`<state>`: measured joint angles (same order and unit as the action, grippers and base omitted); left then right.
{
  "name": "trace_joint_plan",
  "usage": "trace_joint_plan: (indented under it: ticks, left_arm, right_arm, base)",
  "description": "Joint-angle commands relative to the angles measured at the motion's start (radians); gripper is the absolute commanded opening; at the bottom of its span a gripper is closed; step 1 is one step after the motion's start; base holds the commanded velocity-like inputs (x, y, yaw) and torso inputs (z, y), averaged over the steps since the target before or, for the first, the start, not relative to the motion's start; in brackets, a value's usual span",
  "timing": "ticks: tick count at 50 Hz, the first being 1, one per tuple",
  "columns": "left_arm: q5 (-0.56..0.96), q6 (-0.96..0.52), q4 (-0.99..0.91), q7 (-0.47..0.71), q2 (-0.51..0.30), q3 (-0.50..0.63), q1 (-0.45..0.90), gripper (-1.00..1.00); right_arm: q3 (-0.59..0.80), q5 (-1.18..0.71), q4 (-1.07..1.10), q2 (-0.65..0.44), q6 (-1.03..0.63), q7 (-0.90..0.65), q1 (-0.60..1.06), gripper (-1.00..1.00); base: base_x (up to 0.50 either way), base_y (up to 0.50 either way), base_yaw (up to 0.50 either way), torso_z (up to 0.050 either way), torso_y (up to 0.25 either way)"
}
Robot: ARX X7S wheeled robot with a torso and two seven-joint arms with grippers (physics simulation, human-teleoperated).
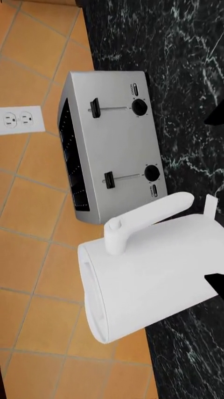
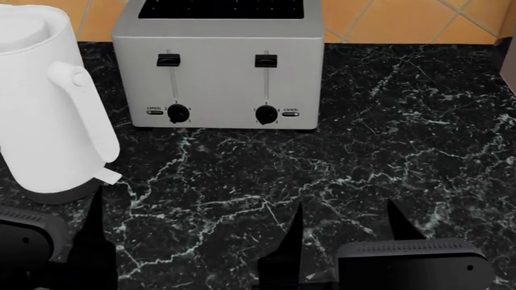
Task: Press the button to open the lid of the electric kettle.
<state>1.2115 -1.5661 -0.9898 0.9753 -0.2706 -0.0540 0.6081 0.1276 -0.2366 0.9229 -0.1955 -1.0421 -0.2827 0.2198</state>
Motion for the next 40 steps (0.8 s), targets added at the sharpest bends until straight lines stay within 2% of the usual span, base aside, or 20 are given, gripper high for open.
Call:
trace_joint_plan:
  ticks: [1,17,19,23,24,33,36,40]
  left_arm:
    - [0.113,0.043,0.033,0.067,-0.010,-0.002,0.023,1.00]
    - [0.178,0.080,0.051,0.135,-0.041,0.021,0.027,1.00]
    - [0.218,0.073,0.057,0.172,-0.043,0.025,0.036,1.00]
    - [0.452,0.092,0.097,0.399,-0.064,0.091,0.114,1.00]
    - [0.487,0.106,0.101,0.437,-0.071,0.106,0.130,-1.00]
    - [0.581,0.170,0.115,0.557,-0.096,0.177,0.198,-1.00]
    - [0.577,0.168,0.133,0.588,-0.117,0.235,0.244,-1.00]
    - [0.540,0.172,0.163,0.556,-0.114,0.244,0.261,-1.00]
  right_arm:
    - [0.003,-0.006,0.017,0.004,-0.001,0.018,-0.011,1.00]
    - [0.003,-0.017,0.023,-0.003,-0.004,0.007,-0.009,1.00]
    - [0.004,-0.018,0.028,-0.004,-0.010,0.004,-0.007,1.00]
    - [-0.004,-0.025,0.028,0.000,-0.009,0.001,-0.007,1.00]
    - [-0.006,-0.027,0.035,0.001,-0.017,-0.001,-0.005,1.00]
    - [-0.005,-0.035,0.038,-0.004,-0.020,-0.007,-0.001,1.00]
    - [-0.002,-0.037,0.033,-0.007,-0.014,-0.006,-0.002,1.00]
    - [0.001,-0.033,0.001,-0.014,0.032,0.001,-0.022,1.00]
  base:
    - [0.33,0.00,0.00,0.000,0.000]
    - [0.30,0.00,0.00,0.000,0.001]
    - [0.25,0.00,0.00,0.000,0.000]
    - [0.00,0.00,0.00,0.000,0.000]
    - [0.00,0.00,0.00,0.000,0.000]
    - [0.00,0.00,0.00,0.000,0.000]
    - [0.00,0.00,0.00,0.000,0.000]
    - [0.00,0.00,0.00,0.000,0.000]
